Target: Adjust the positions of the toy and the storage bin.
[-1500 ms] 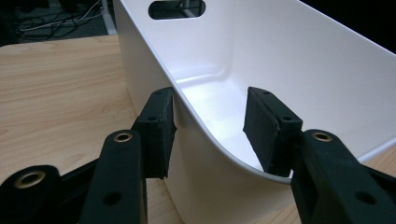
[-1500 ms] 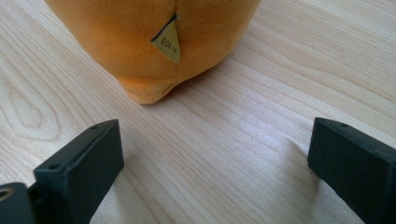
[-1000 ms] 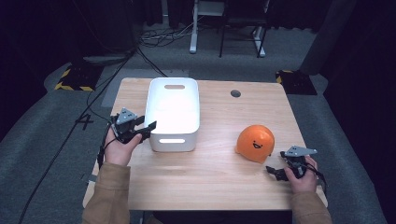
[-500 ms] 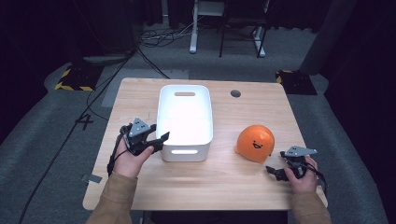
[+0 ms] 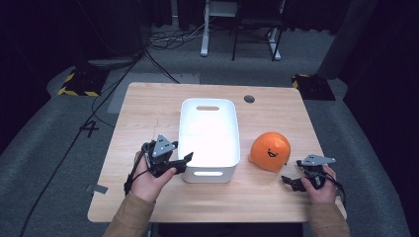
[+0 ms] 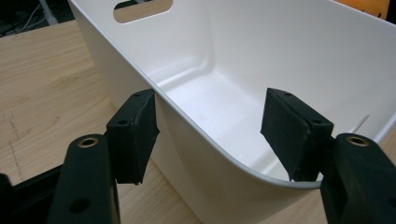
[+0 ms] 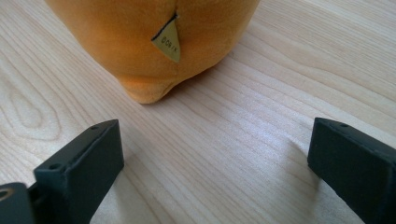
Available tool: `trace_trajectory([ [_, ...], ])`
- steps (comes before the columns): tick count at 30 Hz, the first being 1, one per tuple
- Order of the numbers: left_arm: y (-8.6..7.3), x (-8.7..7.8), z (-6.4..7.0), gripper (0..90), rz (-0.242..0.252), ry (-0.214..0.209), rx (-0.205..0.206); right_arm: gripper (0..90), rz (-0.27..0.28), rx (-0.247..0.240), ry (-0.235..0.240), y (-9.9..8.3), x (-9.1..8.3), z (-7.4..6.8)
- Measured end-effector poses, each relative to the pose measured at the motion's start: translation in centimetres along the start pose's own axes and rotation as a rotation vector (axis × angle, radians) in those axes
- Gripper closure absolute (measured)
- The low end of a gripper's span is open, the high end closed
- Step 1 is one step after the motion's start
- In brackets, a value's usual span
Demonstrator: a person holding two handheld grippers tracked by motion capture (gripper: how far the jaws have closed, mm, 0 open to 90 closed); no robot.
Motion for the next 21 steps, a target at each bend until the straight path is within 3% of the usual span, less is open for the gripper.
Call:
trace_trajectory([
  [11, -0.3, -0.6, 3.5, 33.3, -0.007, -0.035, 0.016, 3.7, 0.0, 0.0, 0.0, 0.0, 0.0, 0.0],
  [21, -1.0, -1.6, 5.7, 33.0, -0.005, -0.06, 0.026, 3.7, 0.0, 0.0, 0.0, 0.0, 0.0, 0.0],
])
Point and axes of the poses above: each handheld gripper's, and its own axes: x roughly forward along the jaws, y roughly out of its top, z roughly to its right, the point moved 6 cm from there along x, roughly forward along the jaws, and after that the axes turned 7 degrees about y, right-handed, at the moved point
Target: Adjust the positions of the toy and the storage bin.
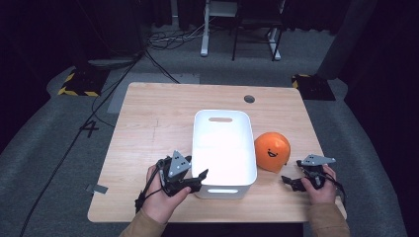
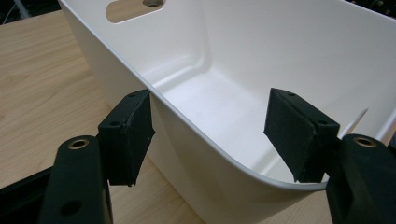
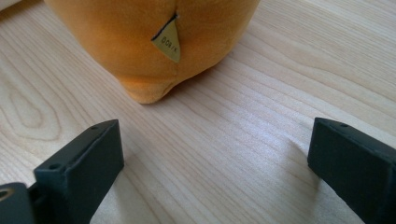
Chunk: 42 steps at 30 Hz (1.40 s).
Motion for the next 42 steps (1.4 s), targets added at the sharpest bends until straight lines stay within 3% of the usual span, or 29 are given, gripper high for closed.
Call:
trace_trajectory([
  [15, -0.8, -1.1, 2.7, 31.1, 0.011, -0.022, 0.013, 3.7, 0.0, -0.001, 0.0, 0.0, 0.0, 0.0],
  [25, -0.9, -1.1, 4.1, 23.2, 0.005, -0.038, 0.013, 3.7, -0.001, 0.001, 0.0, 0.0, 0.0, 0.0],
  [33, -0.6, -1.5, 3.6, 21.2, 0.02, -0.058, 0.013, 3.7, 0.0, 0.0, 0.0, 0.0, 0.0, 0.0],
  [38, 0.3, -2.3, 3.0, 21.5, 0.056, -0.063, 0.001, 3.7, 0.0, 0.0, 0.0, 0.0, 0.0, 0.0],
  [42, 0.9, -2.8, 2.1, 21.8, 0.083, -0.04, 0.019, 3.7, 0.0, 0.0, 0.0, 0.0, 0.0, 0.0],
])
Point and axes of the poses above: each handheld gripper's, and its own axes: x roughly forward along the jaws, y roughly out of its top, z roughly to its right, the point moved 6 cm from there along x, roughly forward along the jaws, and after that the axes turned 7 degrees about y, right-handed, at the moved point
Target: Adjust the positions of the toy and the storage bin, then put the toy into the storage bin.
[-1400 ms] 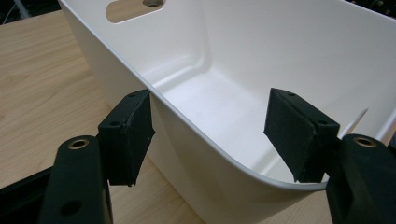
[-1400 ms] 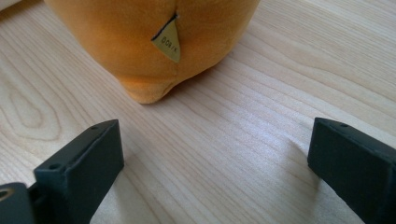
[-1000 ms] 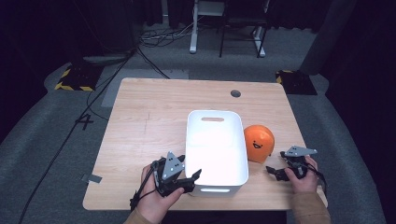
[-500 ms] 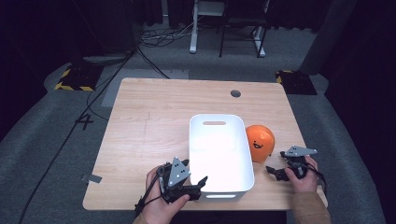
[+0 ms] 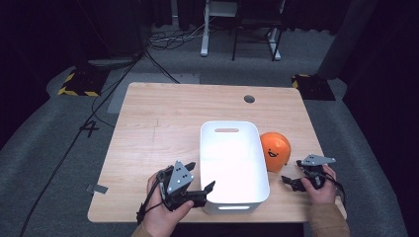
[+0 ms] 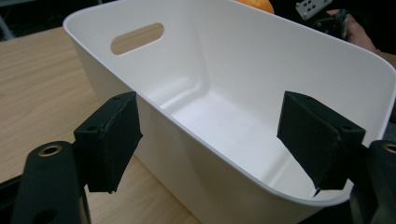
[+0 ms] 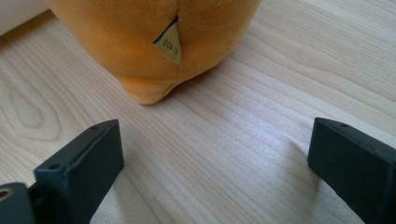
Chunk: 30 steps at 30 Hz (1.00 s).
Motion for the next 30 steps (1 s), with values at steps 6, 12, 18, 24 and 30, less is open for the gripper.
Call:
trace_trajectory([
  [6, 0.8, -0.3, -2.0, 22.4, 0.036, 0.027, -0.008, 3.7, 0.0, -0.001, 0.0, 0.0, 0.0, 0.0],
  [12, 0.8, -0.6, -5.5, 22.4, 0.052, 0.124, -0.048, 3.7, 0.0, 0.0, 0.0, 0.0, 0.0, 0.0],
  [18, -0.2, -0.2, -8.7, 22.5, 0.022, 0.187, -0.065, 4.0, 0.001, -0.002, 0.001, 0.0, 0.0, 0.1],
  [24, -2.9, 1.3, -11.9, 23.3, -0.064, 0.204, -0.096, 4.0, 0.001, 0.001, 0.003, -0.1, -0.1, 0.0],
  [30, -5.4, 2.6, -13.2, 23.6, -0.145, 0.201, -0.115, 4.1, 0.0, -0.012, 0.013, -0.2, -0.2, -0.1],
])
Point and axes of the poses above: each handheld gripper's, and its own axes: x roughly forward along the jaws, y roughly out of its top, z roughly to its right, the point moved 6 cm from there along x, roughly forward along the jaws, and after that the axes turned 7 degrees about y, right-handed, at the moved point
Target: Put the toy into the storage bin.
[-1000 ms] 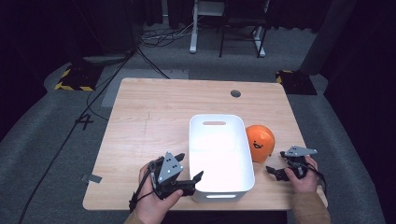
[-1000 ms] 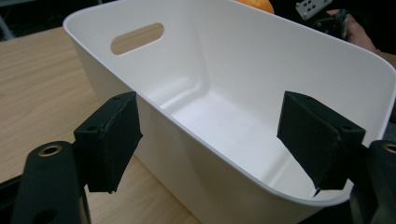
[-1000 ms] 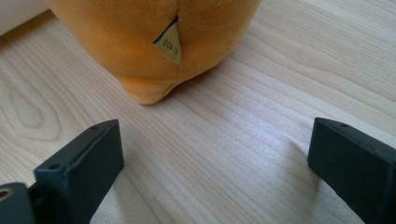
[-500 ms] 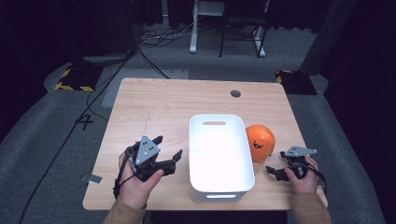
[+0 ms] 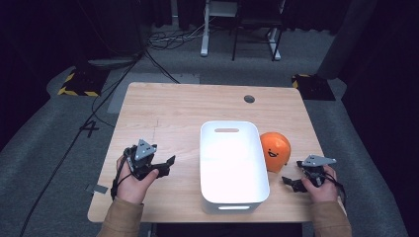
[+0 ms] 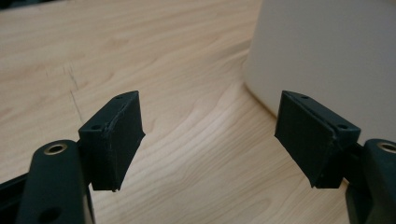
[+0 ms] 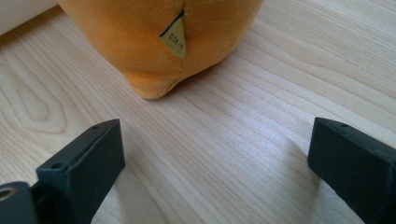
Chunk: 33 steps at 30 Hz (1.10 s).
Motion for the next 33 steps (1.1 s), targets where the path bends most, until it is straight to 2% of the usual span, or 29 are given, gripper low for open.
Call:
trace_trajectory([
  [6, -1.7, 1.6, -1.5, 21.7, -0.064, 0.03, -0.03, 4.2, 0.002, 0.004, -0.002, 0.0, 0.0, 0.0],
  [8, -2.6, 2.2, -2.3, 21.6, -0.105, 0.055, -0.019, 4.3, 0.001, 0.009, -0.001, 0.0, 0.0, -0.1],
  [9, -2.6, 2.2, -2.3, 21.7, -0.105, 0.055, -0.019, 4.3, 0.001, 0.009, -0.001, 0.0, 0.0, -0.1],
  [10, -3.0, 2.6, -2.7, 21.9, -0.127, 0.063, -0.008, 4.3, 0.003, 0.014, -0.002, 0.0, -0.1, -0.1],
  [12, -3.3, 2.7, -2.9, 22.0, -0.139, 0.063, -0.001, 4.4, 0.0, 0.014, -0.004, -0.1, -0.1, -0.1],
  [18, -4.5, 3.8, -3.8, 21.7, -0.175, 0.084, -0.018, 4.3, 0.002, 0.021, -0.016, -0.1, -0.2, 0.0],
  [22, -5.4, 4.4, -4.5, 21.5, -0.216, 0.109, -0.002, 4.3, 0.003, 0.026, -0.021, -0.2, -0.2, 0.0],
  [24, -5.8, 4.9, -4.7, 21.4, -0.225, 0.108, -0.011, 4.0, 0.003, 0.024, -0.023, -0.2, -0.2, 0.0],
  [26, -5.9, 5.1, -4.9, 17.9, -0.191, 0.102, -0.013, 3.6, -0.003, 0.026, -0.02, -0.2, -0.2, -0.1],
  [32, -5.8, 5.4, -4.8, 15.4, -0.2, 0.081, -0.01, 3.6, -0.003, 0.024, -0.018, -0.2, -0.2, -0.1],
  [33, -5.8, 5.4, -4.8, 14.7, -0.201, 0.089, -0.007, 3.7, 0.001, 0.027, -0.019, -0.2, -0.2, -0.1],
])
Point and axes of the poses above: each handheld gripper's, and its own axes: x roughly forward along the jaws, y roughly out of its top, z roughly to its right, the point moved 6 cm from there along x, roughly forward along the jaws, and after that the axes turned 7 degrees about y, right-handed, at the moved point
